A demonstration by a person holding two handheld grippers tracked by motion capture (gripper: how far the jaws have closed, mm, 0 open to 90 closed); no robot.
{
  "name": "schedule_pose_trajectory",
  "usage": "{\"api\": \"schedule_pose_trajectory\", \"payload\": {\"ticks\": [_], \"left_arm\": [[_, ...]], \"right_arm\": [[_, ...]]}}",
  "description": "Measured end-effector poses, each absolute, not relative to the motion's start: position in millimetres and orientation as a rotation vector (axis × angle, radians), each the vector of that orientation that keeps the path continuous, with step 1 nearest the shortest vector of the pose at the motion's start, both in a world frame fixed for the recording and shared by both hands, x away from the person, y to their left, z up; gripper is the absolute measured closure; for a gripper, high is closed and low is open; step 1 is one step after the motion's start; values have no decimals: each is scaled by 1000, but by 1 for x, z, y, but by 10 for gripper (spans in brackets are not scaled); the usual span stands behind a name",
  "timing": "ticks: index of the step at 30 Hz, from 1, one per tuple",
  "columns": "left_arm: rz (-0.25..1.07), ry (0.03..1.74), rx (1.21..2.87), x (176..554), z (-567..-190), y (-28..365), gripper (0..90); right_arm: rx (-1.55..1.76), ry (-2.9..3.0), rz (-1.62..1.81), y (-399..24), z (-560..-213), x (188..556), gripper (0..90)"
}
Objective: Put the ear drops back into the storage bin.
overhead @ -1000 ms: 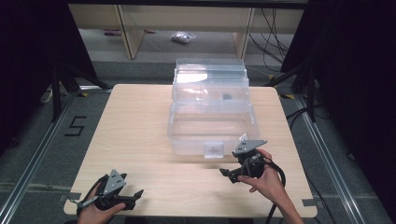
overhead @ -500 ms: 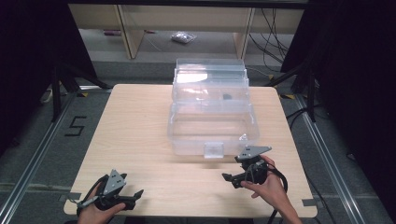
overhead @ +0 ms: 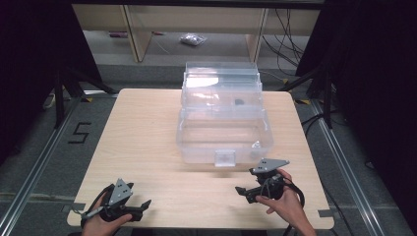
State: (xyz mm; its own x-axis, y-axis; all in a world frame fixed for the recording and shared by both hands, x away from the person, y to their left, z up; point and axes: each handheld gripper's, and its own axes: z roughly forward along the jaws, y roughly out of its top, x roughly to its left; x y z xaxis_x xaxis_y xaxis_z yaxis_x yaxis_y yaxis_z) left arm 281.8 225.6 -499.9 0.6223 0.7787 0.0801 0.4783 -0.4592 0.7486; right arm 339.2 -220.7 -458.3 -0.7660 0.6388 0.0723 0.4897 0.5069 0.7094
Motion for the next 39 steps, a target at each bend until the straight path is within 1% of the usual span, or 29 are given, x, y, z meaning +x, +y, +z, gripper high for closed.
{"api": "schedule_pose_trajectory", "payload": {"ticks": [3,4,7,25,32,35,39], "left_arm": [[541,981,2129,281,-500,225,159],[545,951,2187,282,-498,228,159],[539,961,2164,281,-499,227,159],[544,951,2174,282,-499,227,159],[542,950,2177,281,-498,227,159],[541,950,2178,281,-498,227,159],[529,948,2183,282,-498,227,159]], "right_arm": [[993,2560,1112,-221,-461,336,166],[972,2561,1110,-222,-462,337,166],[960,2542,1120,-224,-465,336,166],[1064,2501,1096,-242,-478,318,166],[1065,2486,1098,-247,-480,312,166],[1123,2490,1069,-247,-480,308,166],[1096,2491,1047,-250,-481,306,166]]}}
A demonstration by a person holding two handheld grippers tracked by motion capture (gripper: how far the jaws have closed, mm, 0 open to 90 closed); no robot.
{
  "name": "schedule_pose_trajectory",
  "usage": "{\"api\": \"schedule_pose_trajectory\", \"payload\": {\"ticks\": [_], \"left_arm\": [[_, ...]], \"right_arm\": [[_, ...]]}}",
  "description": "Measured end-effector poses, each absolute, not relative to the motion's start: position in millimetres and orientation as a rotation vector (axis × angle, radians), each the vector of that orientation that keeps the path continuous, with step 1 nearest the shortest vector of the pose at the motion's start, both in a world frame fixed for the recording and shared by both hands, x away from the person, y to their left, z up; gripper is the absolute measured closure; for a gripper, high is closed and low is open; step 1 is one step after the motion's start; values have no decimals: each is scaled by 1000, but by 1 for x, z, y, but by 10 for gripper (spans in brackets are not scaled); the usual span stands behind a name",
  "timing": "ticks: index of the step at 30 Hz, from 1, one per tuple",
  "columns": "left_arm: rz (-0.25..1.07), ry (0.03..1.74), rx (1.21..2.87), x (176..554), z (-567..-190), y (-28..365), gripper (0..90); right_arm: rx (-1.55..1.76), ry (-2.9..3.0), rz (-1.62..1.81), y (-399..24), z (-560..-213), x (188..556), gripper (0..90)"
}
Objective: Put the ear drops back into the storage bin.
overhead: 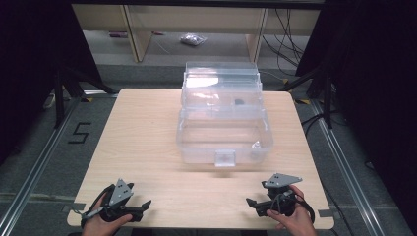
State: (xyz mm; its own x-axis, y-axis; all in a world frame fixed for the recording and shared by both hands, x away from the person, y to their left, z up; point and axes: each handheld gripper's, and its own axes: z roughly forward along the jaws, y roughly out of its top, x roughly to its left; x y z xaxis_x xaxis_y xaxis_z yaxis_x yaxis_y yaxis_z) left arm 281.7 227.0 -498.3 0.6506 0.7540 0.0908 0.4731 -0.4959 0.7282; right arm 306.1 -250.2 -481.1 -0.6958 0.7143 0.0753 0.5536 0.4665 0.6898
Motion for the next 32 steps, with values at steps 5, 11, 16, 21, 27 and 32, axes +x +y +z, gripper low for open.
{"api": "schedule_pose_trajectory", "payload": {"ticks": [5,11,16,21,27,32], "left_arm": [[533,948,2181,282,-498,227,159],[532,946,2183,282,-498,227,159],[531,945,2184,282,-498,227,159],[534,939,2188,282,-498,227,158],[531,946,2183,282,-498,227,159],[532,945,2184,282,-498,227,158]], "right_arm": [[1117,2492,1027,-252,-482,301,165],[1151,2476,1005,-255,-482,296,166],[1090,2505,1003,-256,-485,299,166],[1121,2484,984,-258,-483,298,166],[1171,2486,978,-256,-483,297,166],[1138,2479,974,-258,-484,299,166]]}}
